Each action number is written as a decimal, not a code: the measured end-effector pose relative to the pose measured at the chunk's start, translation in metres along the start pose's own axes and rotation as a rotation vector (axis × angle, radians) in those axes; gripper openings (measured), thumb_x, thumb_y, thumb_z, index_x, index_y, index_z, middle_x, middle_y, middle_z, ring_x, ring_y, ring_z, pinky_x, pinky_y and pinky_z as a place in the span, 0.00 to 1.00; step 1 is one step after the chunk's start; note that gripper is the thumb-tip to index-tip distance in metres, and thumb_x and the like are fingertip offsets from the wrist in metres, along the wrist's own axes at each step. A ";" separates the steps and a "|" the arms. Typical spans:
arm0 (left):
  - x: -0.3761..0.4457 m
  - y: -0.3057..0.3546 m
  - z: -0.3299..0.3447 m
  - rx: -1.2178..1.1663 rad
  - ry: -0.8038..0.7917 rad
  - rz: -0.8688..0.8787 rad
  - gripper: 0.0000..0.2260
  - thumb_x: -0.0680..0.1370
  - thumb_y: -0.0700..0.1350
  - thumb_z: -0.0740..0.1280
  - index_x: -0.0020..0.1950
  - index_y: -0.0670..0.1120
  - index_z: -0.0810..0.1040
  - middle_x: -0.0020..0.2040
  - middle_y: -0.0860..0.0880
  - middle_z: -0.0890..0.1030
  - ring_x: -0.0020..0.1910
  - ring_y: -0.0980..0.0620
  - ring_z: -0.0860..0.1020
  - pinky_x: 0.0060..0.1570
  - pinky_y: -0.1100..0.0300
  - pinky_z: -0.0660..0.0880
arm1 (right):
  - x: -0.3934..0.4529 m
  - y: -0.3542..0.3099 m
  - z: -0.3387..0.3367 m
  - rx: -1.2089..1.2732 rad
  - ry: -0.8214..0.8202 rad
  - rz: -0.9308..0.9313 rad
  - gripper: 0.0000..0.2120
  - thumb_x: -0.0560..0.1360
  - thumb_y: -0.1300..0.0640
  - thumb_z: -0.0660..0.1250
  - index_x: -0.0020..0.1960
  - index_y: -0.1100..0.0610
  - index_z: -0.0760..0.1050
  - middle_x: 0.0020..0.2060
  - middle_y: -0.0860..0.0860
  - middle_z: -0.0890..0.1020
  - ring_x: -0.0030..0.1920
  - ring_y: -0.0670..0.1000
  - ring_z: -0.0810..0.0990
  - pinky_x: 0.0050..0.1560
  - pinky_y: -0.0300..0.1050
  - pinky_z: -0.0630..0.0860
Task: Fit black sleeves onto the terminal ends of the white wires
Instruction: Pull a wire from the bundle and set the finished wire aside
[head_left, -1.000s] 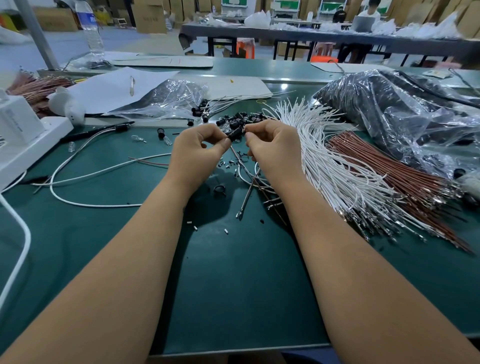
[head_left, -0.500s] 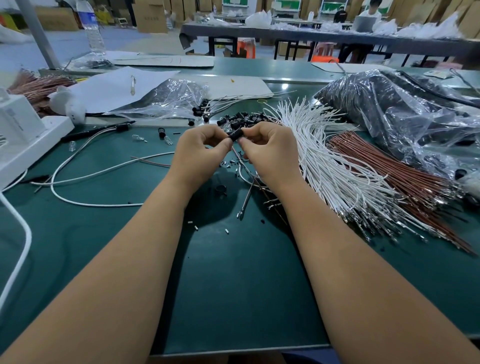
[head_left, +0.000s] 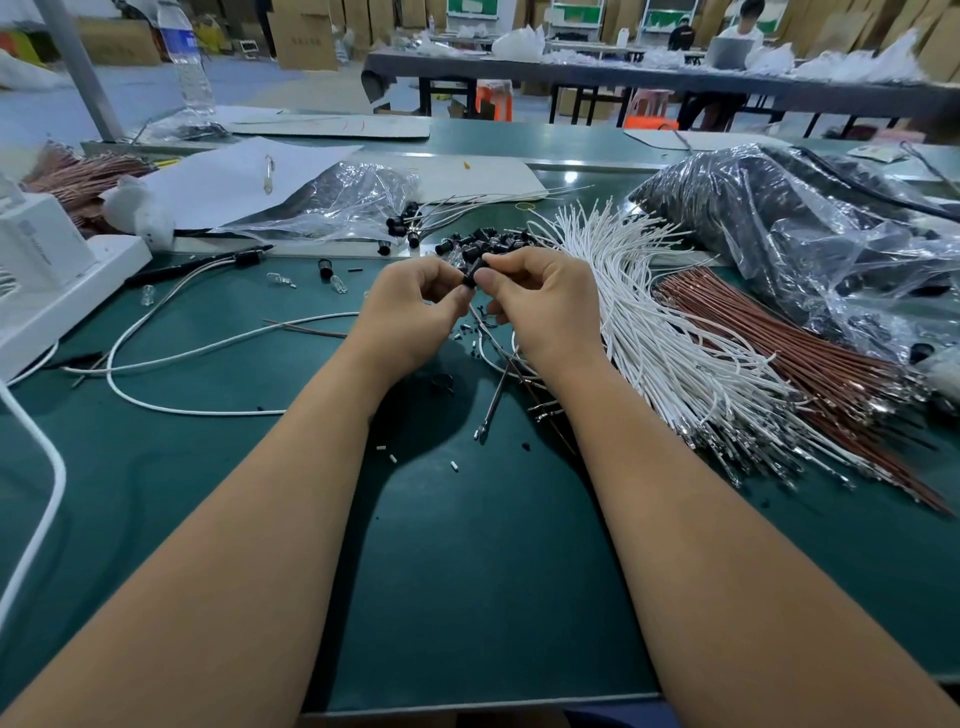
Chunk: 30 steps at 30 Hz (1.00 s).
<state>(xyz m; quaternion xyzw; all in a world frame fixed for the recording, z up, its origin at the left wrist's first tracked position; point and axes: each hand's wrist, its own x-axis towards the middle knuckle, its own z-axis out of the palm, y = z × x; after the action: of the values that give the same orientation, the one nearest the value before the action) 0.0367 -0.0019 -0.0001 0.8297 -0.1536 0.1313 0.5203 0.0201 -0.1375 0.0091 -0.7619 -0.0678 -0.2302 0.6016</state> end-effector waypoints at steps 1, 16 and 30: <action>0.000 0.001 0.000 -0.003 -0.007 -0.002 0.02 0.78 0.39 0.68 0.47 0.42 0.79 0.37 0.48 0.80 0.29 0.64 0.72 0.34 0.72 0.69 | 0.001 0.001 0.000 0.008 0.004 0.009 0.06 0.71 0.65 0.73 0.42 0.55 0.81 0.30 0.47 0.81 0.27 0.43 0.78 0.34 0.39 0.79; 0.001 -0.003 -0.006 0.003 -0.101 -0.008 0.11 0.77 0.36 0.66 0.57 0.45 0.81 0.27 0.51 0.66 0.23 0.59 0.59 0.26 0.66 0.57 | 0.005 0.008 0.001 0.020 -0.099 0.129 0.08 0.77 0.67 0.65 0.46 0.57 0.79 0.34 0.48 0.79 0.30 0.42 0.74 0.35 0.34 0.73; 0.000 -0.003 -0.002 -0.033 0.025 0.036 0.05 0.77 0.37 0.68 0.50 0.47 0.79 0.39 0.36 0.80 0.33 0.49 0.73 0.36 0.60 0.71 | 0.002 0.001 0.003 0.029 -0.096 -0.003 0.10 0.73 0.70 0.69 0.50 0.60 0.82 0.37 0.51 0.82 0.36 0.42 0.79 0.44 0.39 0.78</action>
<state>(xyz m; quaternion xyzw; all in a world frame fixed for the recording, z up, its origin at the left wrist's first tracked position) 0.0380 0.0011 -0.0021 0.8164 -0.1641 0.1482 0.5334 0.0227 -0.1347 0.0086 -0.7631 -0.1010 -0.1932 0.6084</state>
